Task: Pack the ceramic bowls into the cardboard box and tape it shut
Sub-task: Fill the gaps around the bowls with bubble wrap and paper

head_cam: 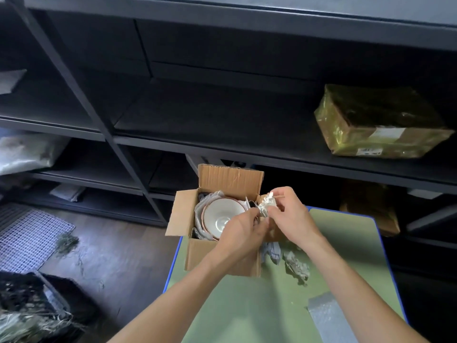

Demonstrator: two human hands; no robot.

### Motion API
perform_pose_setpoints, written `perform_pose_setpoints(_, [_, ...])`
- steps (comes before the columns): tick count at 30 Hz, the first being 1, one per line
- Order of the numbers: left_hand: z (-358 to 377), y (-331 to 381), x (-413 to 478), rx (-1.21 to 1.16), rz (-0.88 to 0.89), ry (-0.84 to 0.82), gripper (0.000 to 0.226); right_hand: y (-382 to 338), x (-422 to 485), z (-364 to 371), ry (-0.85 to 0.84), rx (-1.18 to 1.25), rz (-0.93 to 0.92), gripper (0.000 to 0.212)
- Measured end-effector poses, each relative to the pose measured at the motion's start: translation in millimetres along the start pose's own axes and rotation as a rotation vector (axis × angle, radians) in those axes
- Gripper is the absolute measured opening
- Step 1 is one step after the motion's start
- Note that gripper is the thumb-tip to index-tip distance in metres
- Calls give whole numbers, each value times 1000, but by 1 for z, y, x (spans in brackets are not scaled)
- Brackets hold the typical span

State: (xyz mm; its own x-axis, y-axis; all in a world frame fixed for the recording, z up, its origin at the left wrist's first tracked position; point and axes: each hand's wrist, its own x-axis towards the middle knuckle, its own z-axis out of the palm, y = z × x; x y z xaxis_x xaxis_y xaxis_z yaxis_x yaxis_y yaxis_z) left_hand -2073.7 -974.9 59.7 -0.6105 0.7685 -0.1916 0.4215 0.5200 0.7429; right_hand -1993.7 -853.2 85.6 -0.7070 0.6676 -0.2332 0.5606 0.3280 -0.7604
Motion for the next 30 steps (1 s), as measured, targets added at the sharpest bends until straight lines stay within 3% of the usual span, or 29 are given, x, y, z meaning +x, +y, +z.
perform_pose_setpoints(4, [0,-12,23,78,89,22,25,-11,20,2,75,-159,-48,25])
perform_pose_setpoints(8, [-6,-34,42,332,138,62,38,-11,32,14,27,-313,-111,25])
perform_pose_setpoints(11, [-7,-53,50,398,197,151,28,-10,35,26,40,-435,-207,27])
perform_pose_setpoints(15, [-2,-71,54,324,251,156,12,-5,42,40,65,-546,-291,31])
perform_pose_setpoints(22, [-2,-76,55,200,275,200,13,-10,42,53,144,-649,-357,35])
perform_pose_setpoints(27, [-2,-76,55,191,241,211,12,-1,47,53,241,-791,-456,14])
perform_pose_setpoints(30, [-1,-75,54,181,223,214,12,10,49,56,241,-799,-487,12])
